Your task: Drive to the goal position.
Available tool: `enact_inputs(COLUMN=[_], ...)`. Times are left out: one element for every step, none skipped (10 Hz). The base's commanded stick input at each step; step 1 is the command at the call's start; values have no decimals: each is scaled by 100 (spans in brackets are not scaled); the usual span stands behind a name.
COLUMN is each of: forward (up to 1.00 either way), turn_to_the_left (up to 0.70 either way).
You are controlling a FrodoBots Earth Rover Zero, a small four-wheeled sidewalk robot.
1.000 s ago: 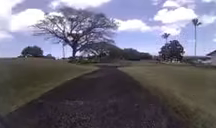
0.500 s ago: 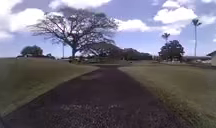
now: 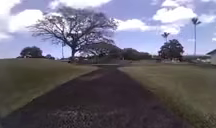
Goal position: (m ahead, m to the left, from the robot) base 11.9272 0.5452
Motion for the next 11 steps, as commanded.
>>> enact_inputs(forward=[30,30,30,30,30,30,30,30,30,30,30], turn_to_the_left=[0,0,0,0,0,0,0,0,0,0,0])
